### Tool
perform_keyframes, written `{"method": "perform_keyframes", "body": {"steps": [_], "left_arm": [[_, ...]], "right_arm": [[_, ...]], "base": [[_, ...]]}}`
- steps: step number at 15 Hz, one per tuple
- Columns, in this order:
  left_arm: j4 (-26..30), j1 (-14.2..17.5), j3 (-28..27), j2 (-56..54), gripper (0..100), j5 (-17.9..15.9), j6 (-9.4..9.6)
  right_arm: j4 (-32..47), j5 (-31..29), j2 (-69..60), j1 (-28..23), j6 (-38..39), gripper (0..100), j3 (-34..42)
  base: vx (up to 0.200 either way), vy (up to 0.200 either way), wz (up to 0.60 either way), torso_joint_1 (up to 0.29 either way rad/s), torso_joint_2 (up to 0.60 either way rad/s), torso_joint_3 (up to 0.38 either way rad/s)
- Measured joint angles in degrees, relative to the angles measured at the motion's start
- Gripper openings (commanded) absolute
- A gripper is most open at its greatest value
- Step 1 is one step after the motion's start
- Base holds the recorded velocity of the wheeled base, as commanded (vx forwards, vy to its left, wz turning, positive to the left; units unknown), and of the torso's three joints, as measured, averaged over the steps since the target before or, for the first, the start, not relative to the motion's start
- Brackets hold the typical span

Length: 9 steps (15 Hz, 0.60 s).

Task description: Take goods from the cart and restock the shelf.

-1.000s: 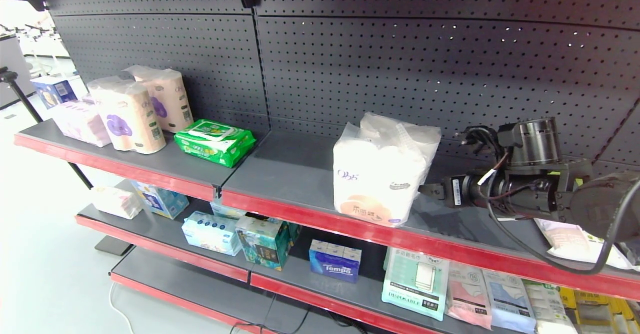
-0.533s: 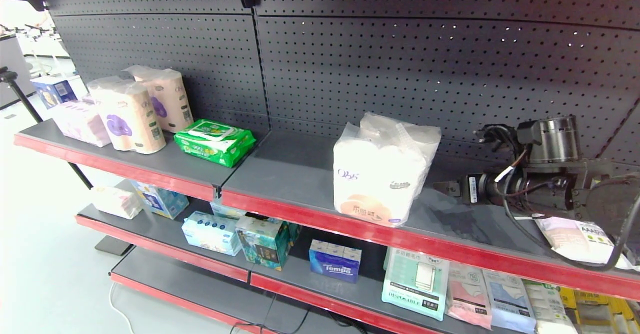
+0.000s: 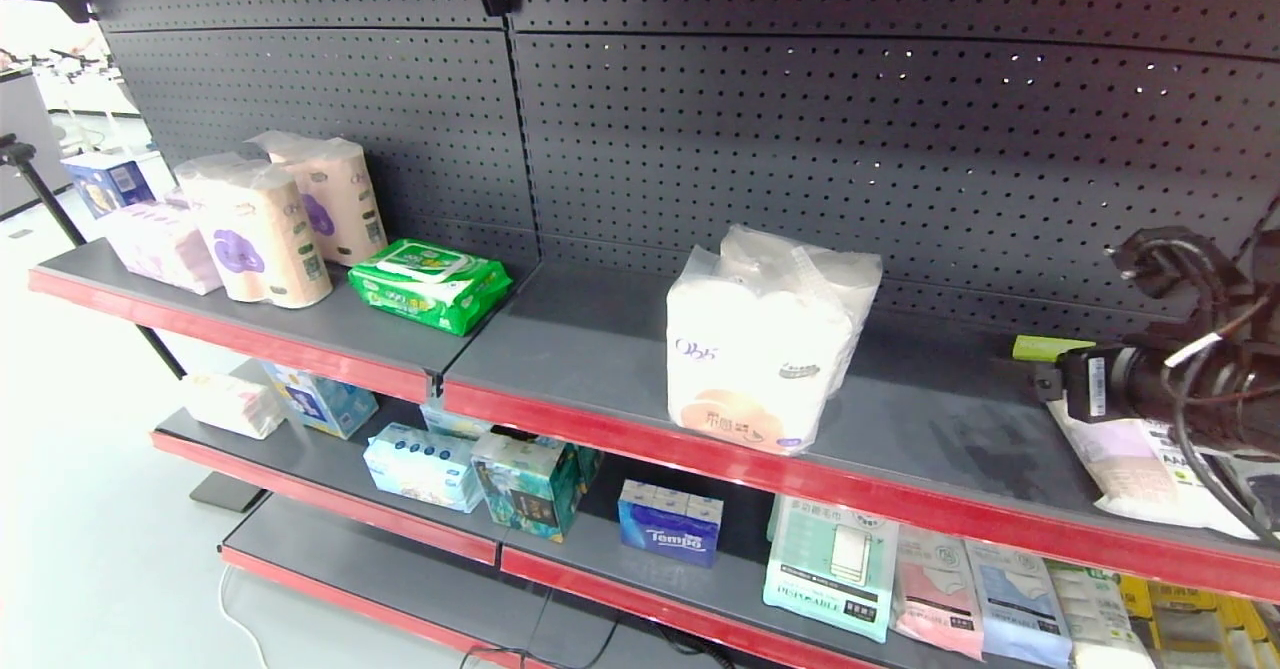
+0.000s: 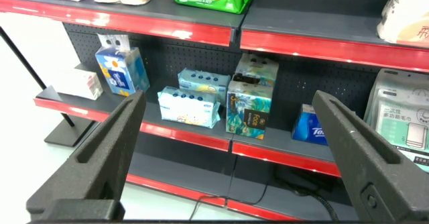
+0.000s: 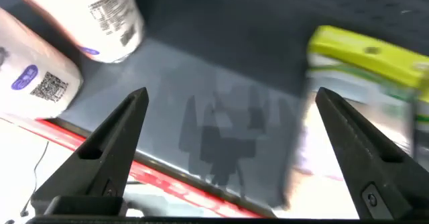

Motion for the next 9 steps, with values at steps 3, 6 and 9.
{"method": "perform_keyframes", "body": {"steps": [3, 6, 9], "left_arm": [[0.0, 0.0, 0.0, 0.0, 100, 0.0, 0.0], [0.0, 0.0, 0.0, 0.0, 100, 0.0, 0.0], [0.0, 0.0, 0.0, 0.0, 100, 0.0, 0.0]], "right_arm": [[0.0, 0.7, -9.9, -2.2, -0.3, 100, 3.8], [0.0, 1.0, -20.7, -3.6, -0.1, 100, 7.8], [1.5, 2.3, -29.8, -5.1, 0.1, 100, 12.0]], "base": [[0.0, 0.0, 0.0, 0.0, 0.0, 0.0], [0.0, 0.0, 0.0, 0.0, 0.0, 0.0], [0.0, 0.0, 0.0, 0.0, 0.0, 0.0]]}}
